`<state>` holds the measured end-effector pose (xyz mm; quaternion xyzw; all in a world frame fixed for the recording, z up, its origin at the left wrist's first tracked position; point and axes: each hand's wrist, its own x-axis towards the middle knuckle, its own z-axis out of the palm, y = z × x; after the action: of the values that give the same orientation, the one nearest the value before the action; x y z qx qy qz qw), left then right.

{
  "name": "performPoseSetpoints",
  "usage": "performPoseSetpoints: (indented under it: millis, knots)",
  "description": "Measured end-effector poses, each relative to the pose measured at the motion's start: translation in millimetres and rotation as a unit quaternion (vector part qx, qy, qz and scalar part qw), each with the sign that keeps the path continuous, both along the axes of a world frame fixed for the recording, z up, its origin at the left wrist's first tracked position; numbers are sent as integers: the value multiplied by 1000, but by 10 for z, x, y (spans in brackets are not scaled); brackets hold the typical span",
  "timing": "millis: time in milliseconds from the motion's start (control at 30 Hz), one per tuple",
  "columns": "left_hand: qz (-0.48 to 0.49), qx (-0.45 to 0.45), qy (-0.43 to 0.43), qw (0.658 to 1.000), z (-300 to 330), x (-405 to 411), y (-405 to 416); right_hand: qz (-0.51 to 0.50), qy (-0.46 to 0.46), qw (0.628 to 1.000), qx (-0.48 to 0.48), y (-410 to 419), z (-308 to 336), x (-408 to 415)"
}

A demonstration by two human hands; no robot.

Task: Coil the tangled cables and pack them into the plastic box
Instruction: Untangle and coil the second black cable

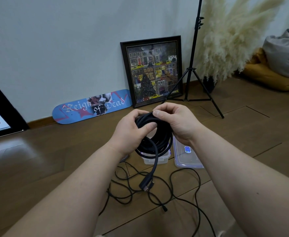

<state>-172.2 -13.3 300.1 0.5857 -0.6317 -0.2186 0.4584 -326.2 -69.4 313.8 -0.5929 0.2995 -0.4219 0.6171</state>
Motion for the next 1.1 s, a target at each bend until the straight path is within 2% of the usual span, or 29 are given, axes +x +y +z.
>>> performPoseSetpoints:
  millis: [100, 200, 333, 467, 533, 633, 700, 767, 833, 867, 900, 967, 1033, 1100]
  knots:
    - [3, -9, 7, 1000, -3, 24, 5, 10, 8, 1000, -15, 2, 14, -14]
    - [0, -37, 8, 999, 1, -11, 25, 14, -23, 999, 30, -8, 46, -8]
    - [-5, -70, 27, 997, -16, -85, 46, -40, -68, 993, 85, -27, 47, 78]
    - [7, -81, 78, 994, -35, -80, 8, -77, -41, 992, 86, -40, 8, 132]
    - [36, -80, 110, 990, -41, -102, -36, -120, -18, 991, 55, -57, -23, 128]
    - [100, -83, 194, 972, -32, -106, -99, -212, 52, 973, -77, -50, 15, 57]
    - [139, -88, 218, 962, -36, -68, -136, -169, 83, 970, -153, 23, 114, 19]
    - [161, -92, 235, 954, -37, -36, -148, -46, 156, 971, -176, 109, 192, 36]
    - [181, -100, 242, 948, -46, -14, -154, 49, 284, 938, -194, 175, 180, 92]
    - [195, -103, 237, 946, -41, -14, -150, 60, 320, 922, -210, 183, 152, 119]
    - [207, -110, 235, 943, -39, 1, -146, 51, 314, 922, -221, 184, 136, 135]
    - [230, -119, 242, 935, -40, 54, -134, 3, 219, 953, -208, 162, 124, 144]
    - [257, -120, 258, 924, -46, 145, -127, -42, 49, 991, -114, 120, 172, 119]
    - [276, -118, 274, 913, -50, 232, -119, -9, -138, 990, 24, 84, 243, 113]
